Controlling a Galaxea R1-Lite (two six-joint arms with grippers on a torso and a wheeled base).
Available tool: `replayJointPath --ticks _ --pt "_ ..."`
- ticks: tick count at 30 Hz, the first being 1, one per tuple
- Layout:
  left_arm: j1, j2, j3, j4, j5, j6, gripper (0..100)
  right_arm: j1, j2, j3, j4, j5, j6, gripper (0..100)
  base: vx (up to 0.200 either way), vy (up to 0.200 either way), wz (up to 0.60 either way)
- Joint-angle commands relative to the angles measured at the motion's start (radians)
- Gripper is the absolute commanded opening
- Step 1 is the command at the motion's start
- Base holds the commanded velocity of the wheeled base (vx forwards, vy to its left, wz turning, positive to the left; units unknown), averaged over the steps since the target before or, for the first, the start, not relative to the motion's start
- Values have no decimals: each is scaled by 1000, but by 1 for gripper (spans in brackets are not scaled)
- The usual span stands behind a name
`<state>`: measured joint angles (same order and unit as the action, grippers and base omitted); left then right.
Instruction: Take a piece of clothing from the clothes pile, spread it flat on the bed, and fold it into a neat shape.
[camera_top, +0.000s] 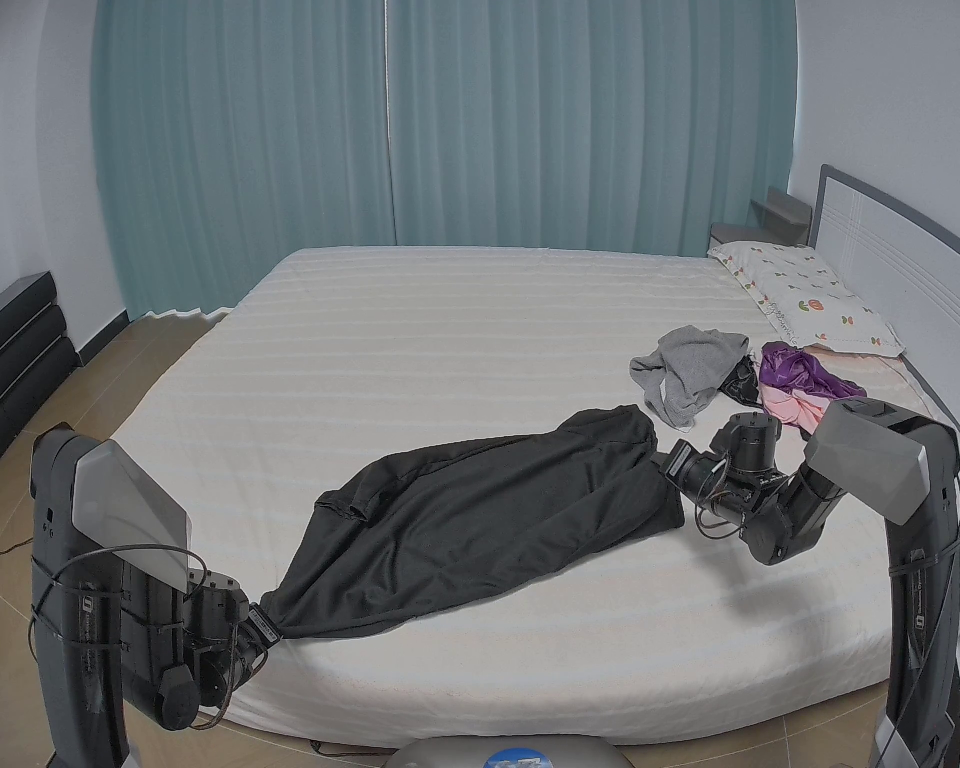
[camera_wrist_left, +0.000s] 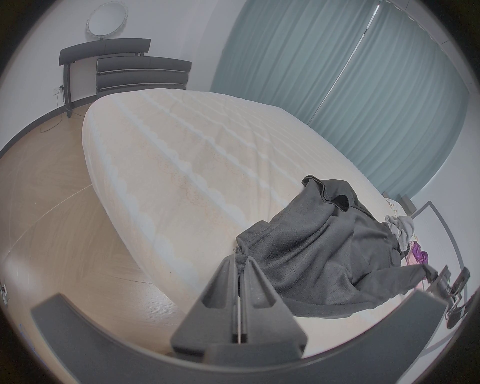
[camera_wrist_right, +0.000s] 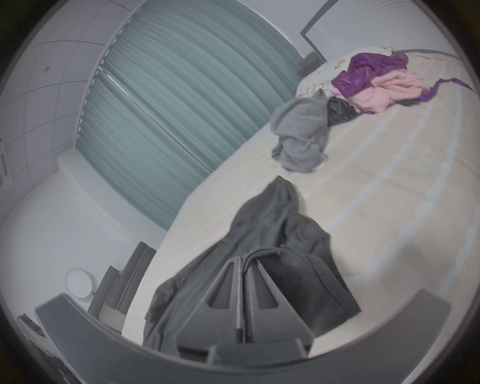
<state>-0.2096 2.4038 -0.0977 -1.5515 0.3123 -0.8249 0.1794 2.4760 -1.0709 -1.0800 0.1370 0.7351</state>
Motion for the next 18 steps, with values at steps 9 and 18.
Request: replayJointPath --ticks 9,18 --pt "16 -68 53 -16 2 41 0 -113 -239 575 -159 158 -34 0 0 0 0" --pt "41 -114 69 -16 1 75 0 -135 -255 835 -433 159 -149 0 0 0 0"
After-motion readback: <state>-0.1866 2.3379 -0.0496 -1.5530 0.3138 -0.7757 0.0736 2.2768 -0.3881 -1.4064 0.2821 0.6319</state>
